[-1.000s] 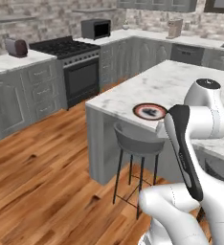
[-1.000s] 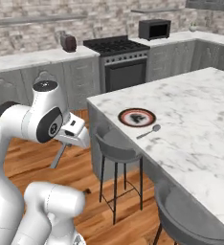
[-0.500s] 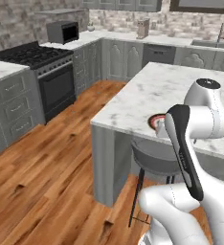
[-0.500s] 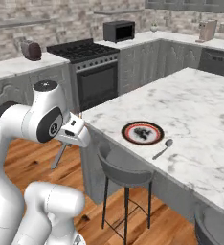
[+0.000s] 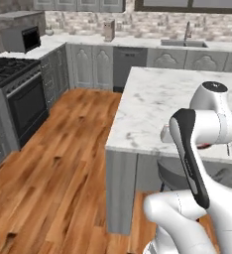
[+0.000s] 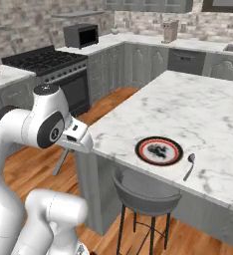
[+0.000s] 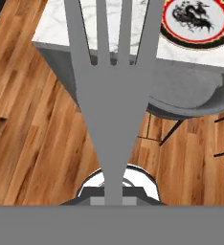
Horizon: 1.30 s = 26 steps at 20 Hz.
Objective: Take the fork and place it on the left side of the plate. Then take the spoon and place it on the right side of the plate. Make sure they're directly next to the plate.
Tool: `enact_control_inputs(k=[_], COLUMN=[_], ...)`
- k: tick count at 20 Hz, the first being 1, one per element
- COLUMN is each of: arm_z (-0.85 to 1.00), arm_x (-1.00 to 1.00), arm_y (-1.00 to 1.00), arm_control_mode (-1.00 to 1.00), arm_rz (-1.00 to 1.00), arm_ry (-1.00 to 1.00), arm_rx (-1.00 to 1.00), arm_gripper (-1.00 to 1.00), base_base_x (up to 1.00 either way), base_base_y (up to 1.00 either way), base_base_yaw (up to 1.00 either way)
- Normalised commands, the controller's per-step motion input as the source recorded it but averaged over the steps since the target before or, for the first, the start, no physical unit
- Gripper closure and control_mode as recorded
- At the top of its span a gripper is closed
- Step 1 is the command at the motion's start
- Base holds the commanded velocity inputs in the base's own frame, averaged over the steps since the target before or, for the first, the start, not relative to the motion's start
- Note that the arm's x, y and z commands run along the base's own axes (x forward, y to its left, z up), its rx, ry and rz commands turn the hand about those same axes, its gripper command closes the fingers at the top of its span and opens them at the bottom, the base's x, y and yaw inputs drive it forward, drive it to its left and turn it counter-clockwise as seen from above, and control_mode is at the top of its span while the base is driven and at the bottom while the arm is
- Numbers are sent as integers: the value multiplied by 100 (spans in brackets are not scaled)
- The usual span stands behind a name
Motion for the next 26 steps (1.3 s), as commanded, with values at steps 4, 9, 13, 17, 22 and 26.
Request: enact_control_inputs(k=[4, 9, 13, 17, 22, 26], arm_z=[0, 0, 0, -35, -61, -55], arm_x=[0, 0, 0, 37, 89, 93], arm_y=[0, 0, 0, 2, 0, 0], arm_control_mode=[100, 100, 100, -100, -100, -100], arm_rz=[0, 0, 0, -6, -8, -3], arm_ry=[0, 0, 0, 6, 15, 14], arm_rx=[0, 0, 0, -1, 0, 0], arm_gripper=[100, 100, 100, 100, 100, 100], base_base_x=[81, 78, 62, 29, 0, 0], base_base_y=[29, 0, 0, 3, 0, 0], base_base_yaw=[-43, -32, -22, -7, 0, 0])
